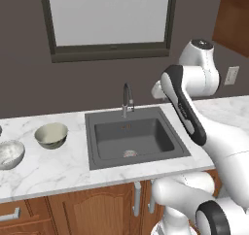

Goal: Rinse each bowl for a few seconds and place them down in the sink or on the counter.

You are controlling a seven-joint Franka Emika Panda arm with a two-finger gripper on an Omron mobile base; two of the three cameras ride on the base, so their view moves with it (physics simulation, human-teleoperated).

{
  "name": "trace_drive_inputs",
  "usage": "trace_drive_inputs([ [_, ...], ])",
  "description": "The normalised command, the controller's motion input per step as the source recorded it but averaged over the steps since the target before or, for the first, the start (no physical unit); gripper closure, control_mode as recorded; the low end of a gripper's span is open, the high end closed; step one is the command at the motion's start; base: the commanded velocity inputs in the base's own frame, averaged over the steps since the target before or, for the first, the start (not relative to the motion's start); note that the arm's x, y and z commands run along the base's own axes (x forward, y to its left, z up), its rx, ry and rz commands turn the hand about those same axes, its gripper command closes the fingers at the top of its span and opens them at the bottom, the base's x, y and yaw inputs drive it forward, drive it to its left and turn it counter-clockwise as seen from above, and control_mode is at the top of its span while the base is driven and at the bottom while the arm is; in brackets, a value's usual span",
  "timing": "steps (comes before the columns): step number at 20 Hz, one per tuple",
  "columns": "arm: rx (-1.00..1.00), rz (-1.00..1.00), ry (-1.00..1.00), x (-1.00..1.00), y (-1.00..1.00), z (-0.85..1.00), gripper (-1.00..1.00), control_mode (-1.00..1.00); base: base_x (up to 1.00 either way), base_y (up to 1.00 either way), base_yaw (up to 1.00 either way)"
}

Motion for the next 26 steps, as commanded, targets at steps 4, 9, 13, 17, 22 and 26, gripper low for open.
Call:
trace_drive_inputs([
  [4,0.01,0.0,-0.1,-0.35,0.0,0.0,-1.0,-1.0,0.0,0.0,0.0],
  [9,0.0,0.0,-0.09,-0.33,0.0,-0.04,-1.0,-1.0,0.0,0.0,0.0],
  [13,0.0,0.01,-0.09,-0.21,0.0,-0.12,-1.0,-1.0,0.0,0.0,0.0],
  [17,0.0,0.02,-0.1,-0.11,0.0,-0.12,-1.0,-1.0,0.0,0.0,0.0],
  [22,0.0,0.02,-0.1,-0.09,0.0,-0.1,-1.0,-1.0,0.0,0.0,0.0],
  [26,0.0,0.03,-0.09,-0.07,-0.02,-0.1,-1.0,-1.0,0.0,0.0,0.0],
])
